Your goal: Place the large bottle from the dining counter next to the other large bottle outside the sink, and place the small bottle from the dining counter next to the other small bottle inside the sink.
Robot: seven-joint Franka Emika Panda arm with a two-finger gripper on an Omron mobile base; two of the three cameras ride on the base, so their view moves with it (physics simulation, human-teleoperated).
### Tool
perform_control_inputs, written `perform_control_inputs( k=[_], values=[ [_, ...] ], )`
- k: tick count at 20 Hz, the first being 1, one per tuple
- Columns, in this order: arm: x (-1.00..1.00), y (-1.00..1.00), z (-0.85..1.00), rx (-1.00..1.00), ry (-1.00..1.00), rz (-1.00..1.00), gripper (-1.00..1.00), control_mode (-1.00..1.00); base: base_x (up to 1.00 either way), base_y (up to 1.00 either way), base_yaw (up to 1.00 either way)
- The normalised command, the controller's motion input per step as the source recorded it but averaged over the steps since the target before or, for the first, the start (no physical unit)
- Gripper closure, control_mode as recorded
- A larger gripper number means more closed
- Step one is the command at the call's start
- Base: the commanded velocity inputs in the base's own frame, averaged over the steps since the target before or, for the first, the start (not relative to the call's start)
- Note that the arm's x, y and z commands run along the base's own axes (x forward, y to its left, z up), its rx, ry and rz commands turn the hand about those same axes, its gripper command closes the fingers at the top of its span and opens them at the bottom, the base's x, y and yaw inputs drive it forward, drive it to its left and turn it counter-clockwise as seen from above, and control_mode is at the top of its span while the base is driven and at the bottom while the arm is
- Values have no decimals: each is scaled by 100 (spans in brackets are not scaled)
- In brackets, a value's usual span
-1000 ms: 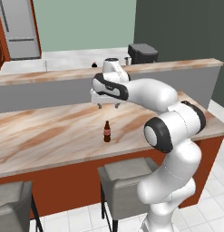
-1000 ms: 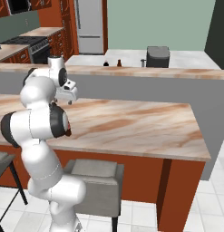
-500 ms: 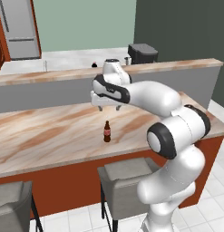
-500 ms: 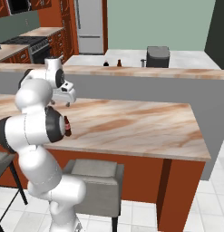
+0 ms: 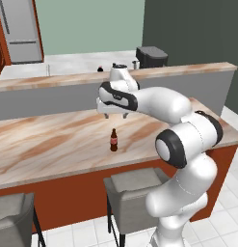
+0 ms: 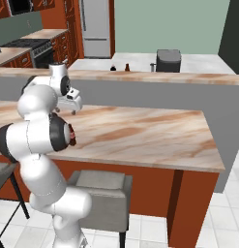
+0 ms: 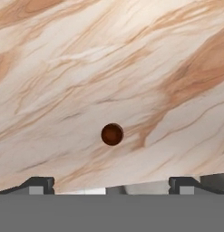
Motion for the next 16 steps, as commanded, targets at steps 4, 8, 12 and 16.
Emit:
perform_control_inputs(
  k=[4, 8, 12, 16],
  values=[
    [28, 0, -8, 0, 0, 0, -100, -100, 0, 0, 0],
    [29, 0, -13, 0, 0, 0, -100, -100, 0, 0, 0],
    [27, 0, -13, 0, 0, 0, -100, -100, 0, 0, 0],
    [-5, 0, 0, 0, 0, 0, -100, -100, 0, 0, 0]
  ],
)
